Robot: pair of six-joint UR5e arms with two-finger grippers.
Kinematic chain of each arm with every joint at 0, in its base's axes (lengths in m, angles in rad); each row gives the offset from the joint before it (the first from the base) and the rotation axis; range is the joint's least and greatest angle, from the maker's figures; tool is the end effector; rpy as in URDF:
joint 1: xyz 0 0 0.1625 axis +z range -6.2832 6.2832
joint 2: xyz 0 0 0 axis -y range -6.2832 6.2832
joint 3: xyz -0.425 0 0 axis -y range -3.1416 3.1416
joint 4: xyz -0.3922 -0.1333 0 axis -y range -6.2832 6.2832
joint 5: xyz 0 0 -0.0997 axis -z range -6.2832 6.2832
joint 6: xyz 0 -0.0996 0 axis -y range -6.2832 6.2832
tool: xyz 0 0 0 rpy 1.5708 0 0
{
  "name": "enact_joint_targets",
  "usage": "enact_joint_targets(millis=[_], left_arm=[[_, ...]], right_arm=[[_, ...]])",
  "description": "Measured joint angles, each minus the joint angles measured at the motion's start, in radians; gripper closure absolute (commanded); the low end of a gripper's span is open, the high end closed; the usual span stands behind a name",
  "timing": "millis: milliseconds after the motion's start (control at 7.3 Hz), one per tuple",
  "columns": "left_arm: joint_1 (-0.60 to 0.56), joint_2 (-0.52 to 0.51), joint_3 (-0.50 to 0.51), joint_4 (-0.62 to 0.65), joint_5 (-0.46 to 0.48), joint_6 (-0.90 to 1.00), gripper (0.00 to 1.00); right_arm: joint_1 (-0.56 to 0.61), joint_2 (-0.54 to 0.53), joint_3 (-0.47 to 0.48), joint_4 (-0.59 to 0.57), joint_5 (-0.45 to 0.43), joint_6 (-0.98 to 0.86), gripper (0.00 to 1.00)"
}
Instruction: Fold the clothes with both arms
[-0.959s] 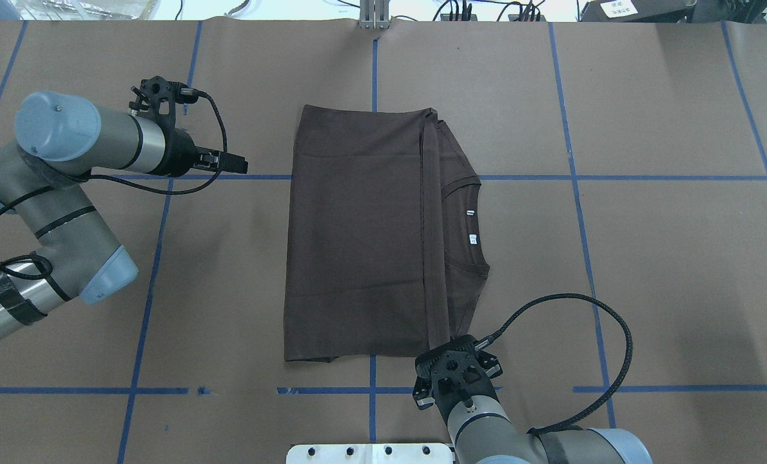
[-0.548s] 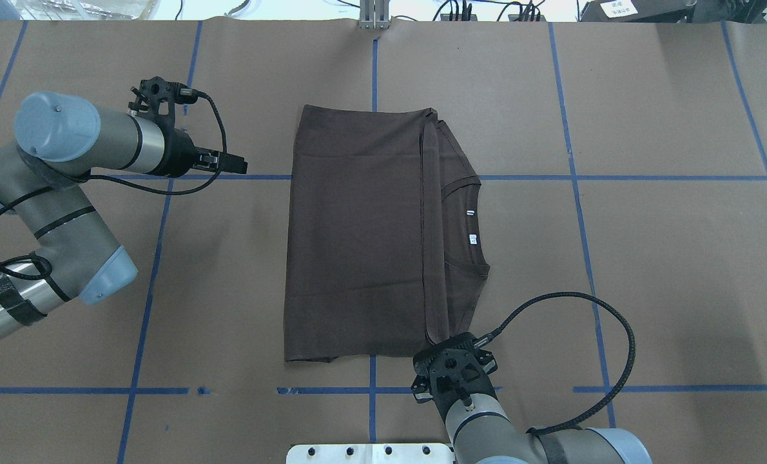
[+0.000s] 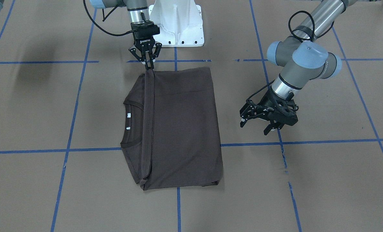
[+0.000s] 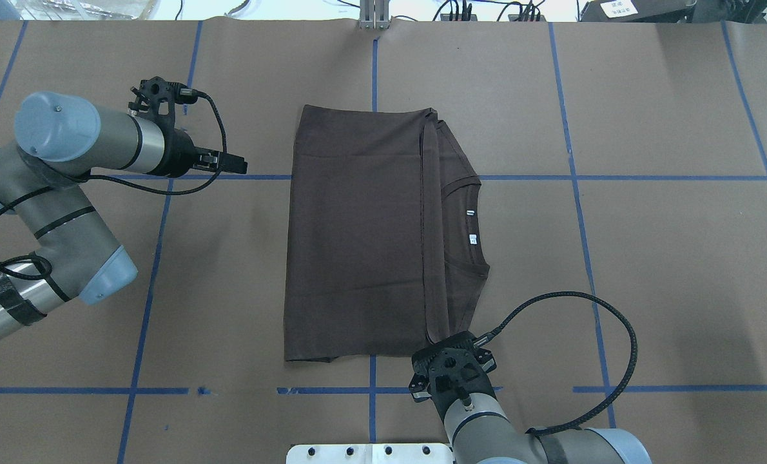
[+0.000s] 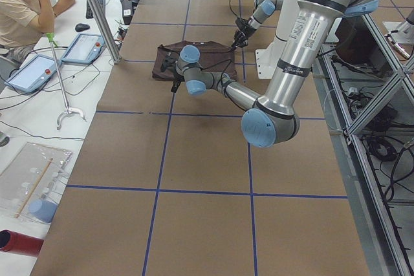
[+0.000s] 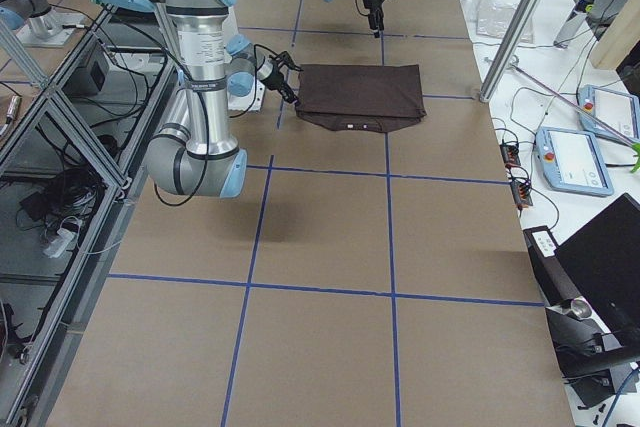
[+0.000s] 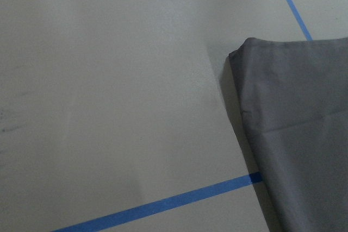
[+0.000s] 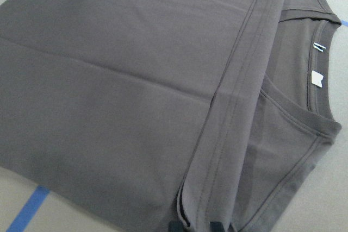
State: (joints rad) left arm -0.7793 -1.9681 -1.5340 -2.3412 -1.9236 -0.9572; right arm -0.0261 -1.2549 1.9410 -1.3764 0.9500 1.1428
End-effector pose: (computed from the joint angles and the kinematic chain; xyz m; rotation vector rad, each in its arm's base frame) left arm 0.3989 -0.5331 0.3656 0.4757 1.0578 0.0527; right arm -0.5662 -0.1765 0.2927 0.7360 -0.7166 -0.1404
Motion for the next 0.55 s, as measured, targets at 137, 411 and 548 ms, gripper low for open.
enact_joint_targets(millis=[137,411,548], left_arm=[[0.0,0.0,0.0,0.0,0.0,0.0,0.0],[0.0,0.0,0.0,0.0,0.0,0.0,0.0],[0.0,0.0,0.0,0.0,0.0,0.0,0.0]], right_arm=[[0.0,0.006,0.0,0.0,-0.002,0.0,0.79],[0.0,0.015,-0.002,0.0,-0.005,0.0,0.96],[0.0,0.015,-0.005,-0.001,-0.006,0.0,0.94]])
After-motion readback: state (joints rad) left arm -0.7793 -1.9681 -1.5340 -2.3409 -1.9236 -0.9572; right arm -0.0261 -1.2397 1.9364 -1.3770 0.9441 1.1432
